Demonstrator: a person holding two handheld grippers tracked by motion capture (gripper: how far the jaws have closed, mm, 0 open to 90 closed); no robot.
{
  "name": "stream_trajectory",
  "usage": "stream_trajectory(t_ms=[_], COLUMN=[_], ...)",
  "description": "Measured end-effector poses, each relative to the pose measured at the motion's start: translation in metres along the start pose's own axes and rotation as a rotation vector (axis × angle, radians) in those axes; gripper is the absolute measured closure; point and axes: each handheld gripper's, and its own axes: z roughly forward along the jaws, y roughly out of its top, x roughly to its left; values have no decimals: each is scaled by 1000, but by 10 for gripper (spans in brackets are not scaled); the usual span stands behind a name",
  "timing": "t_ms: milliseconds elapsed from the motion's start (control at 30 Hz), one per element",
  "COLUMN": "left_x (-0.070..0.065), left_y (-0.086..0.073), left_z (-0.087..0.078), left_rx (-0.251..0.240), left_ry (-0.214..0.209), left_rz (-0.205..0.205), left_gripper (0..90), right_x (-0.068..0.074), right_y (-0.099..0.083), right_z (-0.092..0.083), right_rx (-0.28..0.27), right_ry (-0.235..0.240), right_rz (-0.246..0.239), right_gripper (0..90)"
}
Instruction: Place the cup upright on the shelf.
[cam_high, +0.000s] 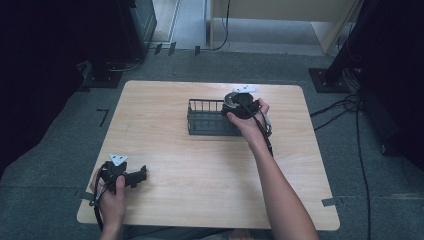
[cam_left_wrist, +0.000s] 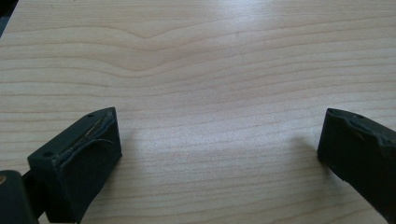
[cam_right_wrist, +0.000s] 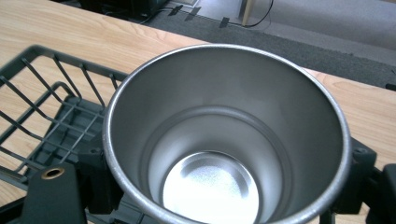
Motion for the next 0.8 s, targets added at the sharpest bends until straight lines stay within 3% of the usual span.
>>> stream_trajectory(t_ms=[800], left_x=[0], left_y=[0], left_z=[0], left_rx=[-1], left_ry=[0], left_rz=[-1], left_gripper=[0], right_x=[0], right_y=[-10], right_z=[9], right_rx=[22], right_ry=[5], right_rz=[5], right_gripper=[180])
